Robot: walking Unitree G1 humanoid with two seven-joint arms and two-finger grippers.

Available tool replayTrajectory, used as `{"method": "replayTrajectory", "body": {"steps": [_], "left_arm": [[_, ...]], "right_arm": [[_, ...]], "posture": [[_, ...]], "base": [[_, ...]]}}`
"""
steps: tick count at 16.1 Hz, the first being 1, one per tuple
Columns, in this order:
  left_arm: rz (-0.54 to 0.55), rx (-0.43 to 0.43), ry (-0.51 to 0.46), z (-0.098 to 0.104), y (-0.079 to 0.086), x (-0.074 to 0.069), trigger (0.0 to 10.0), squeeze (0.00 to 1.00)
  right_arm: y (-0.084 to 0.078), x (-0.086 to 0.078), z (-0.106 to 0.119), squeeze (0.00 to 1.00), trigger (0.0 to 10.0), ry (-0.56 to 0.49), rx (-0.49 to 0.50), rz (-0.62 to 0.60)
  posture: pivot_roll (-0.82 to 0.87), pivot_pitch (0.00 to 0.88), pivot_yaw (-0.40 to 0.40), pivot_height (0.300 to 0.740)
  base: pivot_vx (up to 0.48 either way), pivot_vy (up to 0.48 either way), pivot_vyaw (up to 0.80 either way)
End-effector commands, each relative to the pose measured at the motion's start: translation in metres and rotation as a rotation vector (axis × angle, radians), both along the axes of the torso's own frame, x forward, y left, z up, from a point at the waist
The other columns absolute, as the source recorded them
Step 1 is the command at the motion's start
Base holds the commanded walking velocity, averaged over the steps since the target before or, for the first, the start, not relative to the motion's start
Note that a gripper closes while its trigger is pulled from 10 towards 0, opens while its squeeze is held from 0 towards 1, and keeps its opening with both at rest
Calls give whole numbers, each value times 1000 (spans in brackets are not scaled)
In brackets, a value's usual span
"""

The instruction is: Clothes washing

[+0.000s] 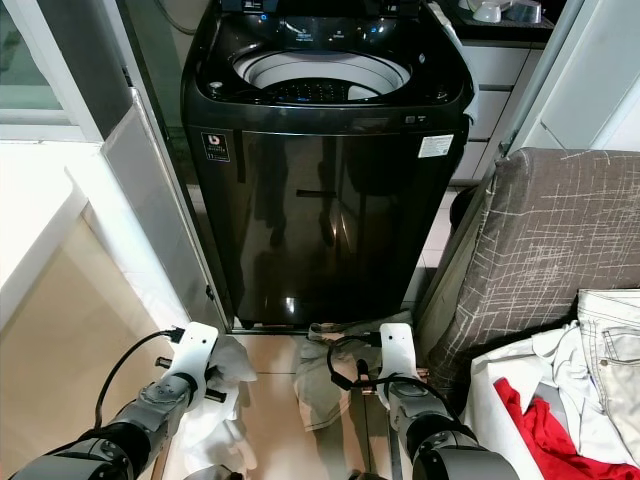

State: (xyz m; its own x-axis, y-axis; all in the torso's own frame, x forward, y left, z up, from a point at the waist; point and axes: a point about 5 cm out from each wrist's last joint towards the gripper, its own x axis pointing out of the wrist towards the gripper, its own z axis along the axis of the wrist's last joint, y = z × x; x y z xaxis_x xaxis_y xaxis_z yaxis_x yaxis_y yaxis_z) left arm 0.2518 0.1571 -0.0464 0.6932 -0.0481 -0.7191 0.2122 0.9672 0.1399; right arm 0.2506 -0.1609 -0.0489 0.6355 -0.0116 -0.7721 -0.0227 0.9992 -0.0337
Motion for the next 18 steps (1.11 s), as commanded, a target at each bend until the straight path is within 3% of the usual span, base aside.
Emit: {"method": "replayTrajectory", "body": {"steps": [1, 4, 5, 9, 11, 13, 14, 16, 18], "left_arm": [[-16, 13, -2, 1, 0, 1, 10000, 0], [-15, 4, -13, 2, 0, 3, 10000, 0], [-16, -21, -44, 8, -2, 10, 10000, 0], [-29, -128, -327, 57, 4, 54, 10000, 0], [-29, -149, -408, 73, 8, 64, 10000, 0], [-23, -174, -563, 106, 10, 79, 10000, 0], [-19, -174, -624, 119, 9, 82, 10000, 0], [-28, -211, -814, 167, 5, 82, 10000, 0], [-56, -211, -886, 182, 3, 72, 10000, 0]], "right_arm": [[-1, -2, -1, 0, 10000, 11, -9, 7], [-2, -2, -1, 0, 10000, 6, -3, -4], [-3, 4, 3, 0, 10000, -20, 11, -17], [-12, 40, 36, 0, 10000, -213, 100, -31], [-12, 51, 48, 0, 10000, -275, 129, -32], [-11, 71, 76, 0, 10000, -409, 150, -12], [-10, 76, 87, 0, 10000, -459, 155, -1], [-10, 77, 114, 0, 10000, -581, 159, 36], [-13, 66, 122, 0, 10000, -624, 152, 50]], "posture": [[-103, 0, 6, 731], [-106, 0, 6, 731], [-110, 0, 7, 731], [-107, 0, 8, 731], [-105, 0, 7, 731], [-98, 0, 2, 731], [-94, 0, 0, 731], [-89, 0, -5, 731], [-81, 0, -8, 731]], "base": [[0, 0, 0], [0, 0, 0], [0, 0, 0], [0, 0, 0], [0, 0, 0], [0, 0, 0], [0, 0, 0], [0, 0, 0], [0, 0, 0]]}}
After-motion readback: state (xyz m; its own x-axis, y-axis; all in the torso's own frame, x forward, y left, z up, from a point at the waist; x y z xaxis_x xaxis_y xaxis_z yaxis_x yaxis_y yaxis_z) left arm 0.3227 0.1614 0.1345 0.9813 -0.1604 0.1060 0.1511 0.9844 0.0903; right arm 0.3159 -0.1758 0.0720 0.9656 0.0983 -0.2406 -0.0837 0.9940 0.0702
